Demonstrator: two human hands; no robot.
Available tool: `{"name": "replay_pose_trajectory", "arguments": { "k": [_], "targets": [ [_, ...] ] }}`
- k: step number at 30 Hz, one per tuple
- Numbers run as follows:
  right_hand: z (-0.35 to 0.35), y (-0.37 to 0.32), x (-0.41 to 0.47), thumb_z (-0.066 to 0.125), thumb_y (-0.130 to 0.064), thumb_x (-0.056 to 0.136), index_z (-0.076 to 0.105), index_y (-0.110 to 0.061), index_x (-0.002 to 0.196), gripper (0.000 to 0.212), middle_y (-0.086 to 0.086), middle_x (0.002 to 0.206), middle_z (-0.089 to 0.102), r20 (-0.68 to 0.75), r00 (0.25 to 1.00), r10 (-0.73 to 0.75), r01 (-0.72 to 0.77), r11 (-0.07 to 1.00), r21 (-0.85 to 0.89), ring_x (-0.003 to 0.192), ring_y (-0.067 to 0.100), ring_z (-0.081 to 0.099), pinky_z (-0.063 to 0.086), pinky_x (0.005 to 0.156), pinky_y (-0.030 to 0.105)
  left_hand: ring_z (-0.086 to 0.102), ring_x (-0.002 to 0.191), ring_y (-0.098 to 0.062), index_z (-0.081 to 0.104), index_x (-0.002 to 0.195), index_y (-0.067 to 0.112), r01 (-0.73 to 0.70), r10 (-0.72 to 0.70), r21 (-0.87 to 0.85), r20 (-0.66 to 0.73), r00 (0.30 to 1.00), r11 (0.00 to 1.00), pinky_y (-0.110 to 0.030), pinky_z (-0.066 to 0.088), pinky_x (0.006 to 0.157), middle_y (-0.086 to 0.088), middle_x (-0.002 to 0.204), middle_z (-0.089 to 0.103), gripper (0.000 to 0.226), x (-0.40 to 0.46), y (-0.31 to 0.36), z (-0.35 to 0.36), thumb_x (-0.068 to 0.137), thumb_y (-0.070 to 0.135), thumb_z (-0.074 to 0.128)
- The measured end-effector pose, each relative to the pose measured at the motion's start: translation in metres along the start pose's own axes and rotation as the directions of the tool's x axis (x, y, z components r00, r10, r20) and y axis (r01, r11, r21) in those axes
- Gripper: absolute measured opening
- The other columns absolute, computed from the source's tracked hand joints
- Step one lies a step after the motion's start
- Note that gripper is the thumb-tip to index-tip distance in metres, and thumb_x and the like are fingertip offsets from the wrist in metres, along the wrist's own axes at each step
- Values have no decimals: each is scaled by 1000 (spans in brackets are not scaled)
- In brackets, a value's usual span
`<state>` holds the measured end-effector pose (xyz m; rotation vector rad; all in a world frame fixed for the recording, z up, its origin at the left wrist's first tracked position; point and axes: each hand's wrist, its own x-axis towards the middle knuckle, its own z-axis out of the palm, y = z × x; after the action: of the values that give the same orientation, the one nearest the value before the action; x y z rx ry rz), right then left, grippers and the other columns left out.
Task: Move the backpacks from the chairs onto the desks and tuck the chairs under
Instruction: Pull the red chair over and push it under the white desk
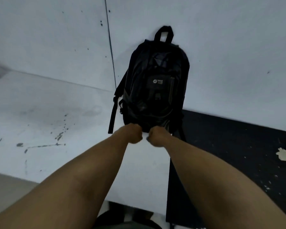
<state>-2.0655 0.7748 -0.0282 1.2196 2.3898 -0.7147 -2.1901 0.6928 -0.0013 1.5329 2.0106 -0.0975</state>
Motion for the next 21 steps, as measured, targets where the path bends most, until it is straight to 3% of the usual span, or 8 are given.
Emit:
{"name": "replay_pose_trajectory", "arguments": {
  "k": [3, 8, 11, 15, 18, 21],
  "targets": [
    [78, 12, -24, 47, -42, 100, 43, -1, 143, 60, 18, 148, 42, 221, 974, 50, -11, 984, -177, 130, 35, 45, 42, 106, 39, 50, 125, -27, 58, 129, 9, 79, -77, -15, 115, 990, 997, -39, 41, 107, -10, 136, 55, 39, -40, -20, 63, 99, 33, 50],
    [174, 15, -86, 47, -42, 99, 48, 2, 136, 57, 19, 142, 48, 411, 906, 102, -50, 990, -134, 124, 34, 51, 45, 99, 34, 52, 123, -26, 59, 126, 12, 219, -185, -133, 224, 957, 967, -37, 44, 102, -10, 137, 54, 37, -113, -59, 150, 98, 35, 50],
    [205, 6, -115, 53, -30, 96, 57, 0, 124, 41, 17, 130, 58, 402, 903, 153, -145, 988, -50, 114, 30, 58, 48, 88, 30, 52, 122, -25, 59, 125, 13, 260, -213, -134, 293, 932, 956, -34, 45, 98, -8, 137, 53, 35, -148, -84, 182, 98, 33, 51],
    [232, -23, -154, 45, -12, 94, 60, -7, 110, 23, 14, 121, 62, 360, 915, 180, -216, 975, 62, 105, 26, 62, 48, 75, 27, 55, 115, -24, 59, 123, 14, 295, -246, -141, 289, 925, 945, -32, 45, 93, -8, 132, 56, 31, -188, -120, 201, 97, 29, 51],
    [260, -44, -180, 44, -19, 99, 50, -19, 89, 11, 15, 124, 61, 337, 928, 158, -211, 969, 126, 107, 24, 59, 46, 85, 29, 56, 115, -23, 60, 122, 15, 336, -283, -190, 258, 924, 922, -30, 45, 92, -7, 130, 58, 31, -212, -143, 215, 96, 32, 54],
    [292, -59, -206, 48, -21, 96, 59, -11, 91, 16, 12, 110, 66, 311, 934, 177, -250, 944, 215, 104, 27, 63, 50, 84, 30, 57, 113, -23, 61, 120, 13, 353, -290, -225, 270, 918, 908, -31, 47, 92, -8, 127, 60, 32, -239, -161, 234, 96, 34, 56]
  ]
}}
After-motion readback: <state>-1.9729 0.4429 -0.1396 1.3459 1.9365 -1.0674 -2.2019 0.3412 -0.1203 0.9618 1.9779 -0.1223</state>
